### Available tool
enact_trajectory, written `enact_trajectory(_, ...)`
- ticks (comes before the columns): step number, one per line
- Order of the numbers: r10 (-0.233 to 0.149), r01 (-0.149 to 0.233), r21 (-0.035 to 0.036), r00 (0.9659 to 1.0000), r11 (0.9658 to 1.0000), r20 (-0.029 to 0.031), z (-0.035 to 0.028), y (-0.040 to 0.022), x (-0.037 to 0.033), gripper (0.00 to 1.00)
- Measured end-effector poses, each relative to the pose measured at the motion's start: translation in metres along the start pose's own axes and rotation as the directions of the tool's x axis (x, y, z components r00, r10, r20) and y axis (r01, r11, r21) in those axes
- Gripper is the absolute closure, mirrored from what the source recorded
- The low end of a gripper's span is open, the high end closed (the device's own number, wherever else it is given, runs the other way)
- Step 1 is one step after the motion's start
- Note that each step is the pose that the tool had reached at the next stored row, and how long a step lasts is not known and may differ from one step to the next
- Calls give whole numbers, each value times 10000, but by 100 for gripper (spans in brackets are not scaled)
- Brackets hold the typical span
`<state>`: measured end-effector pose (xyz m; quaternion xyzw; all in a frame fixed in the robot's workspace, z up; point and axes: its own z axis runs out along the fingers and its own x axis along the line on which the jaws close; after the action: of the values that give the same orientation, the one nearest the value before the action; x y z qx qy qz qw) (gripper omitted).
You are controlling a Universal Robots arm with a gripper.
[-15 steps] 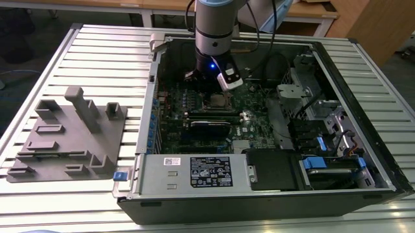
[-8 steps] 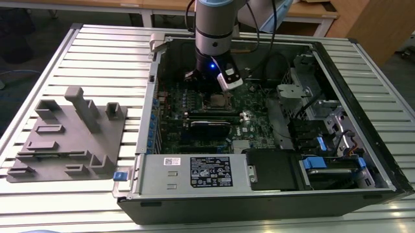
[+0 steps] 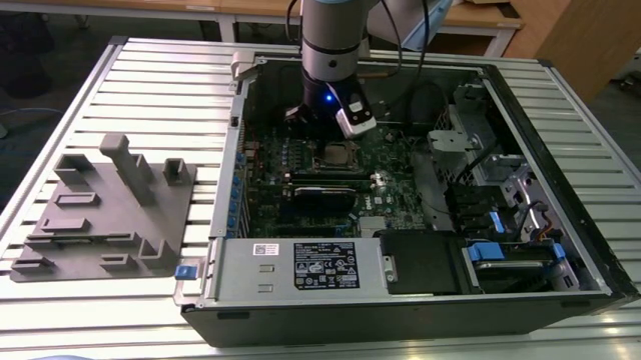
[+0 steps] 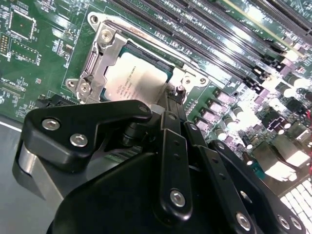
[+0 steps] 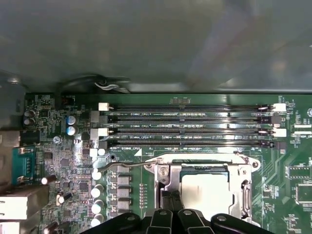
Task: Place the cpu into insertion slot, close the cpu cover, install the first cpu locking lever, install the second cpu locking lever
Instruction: 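Close the cpu cover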
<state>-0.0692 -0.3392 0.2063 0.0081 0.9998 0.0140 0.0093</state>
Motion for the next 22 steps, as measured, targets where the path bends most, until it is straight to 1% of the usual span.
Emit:
enact_trajectory(5,0,0,0,10000,10000,0,-106,3,-2,89)
enact_trajectory(6,0,0,1,10000,10000,-1,-119,3,-2,89)
enact_trajectory(9,0,0,-1,10000,10000,1,-120,4,-2,89)
enact_trajectory(11,-2,2,0,10000,10000,1,-120,4,-18,89)
enact_trajectory(12,-1,1,0,10000,10000,1,-119,4,-39,89)
enact_trajectory(18,-1,1,0,10000,10000,1,-115,8,-260,89)
enact_trajectory(19,-1,1,1,10000,10000,0,-115,8,-281,89)
enact_trajectory(22,-1,1,1,10000,10000,0,-115,-2,-285,89)
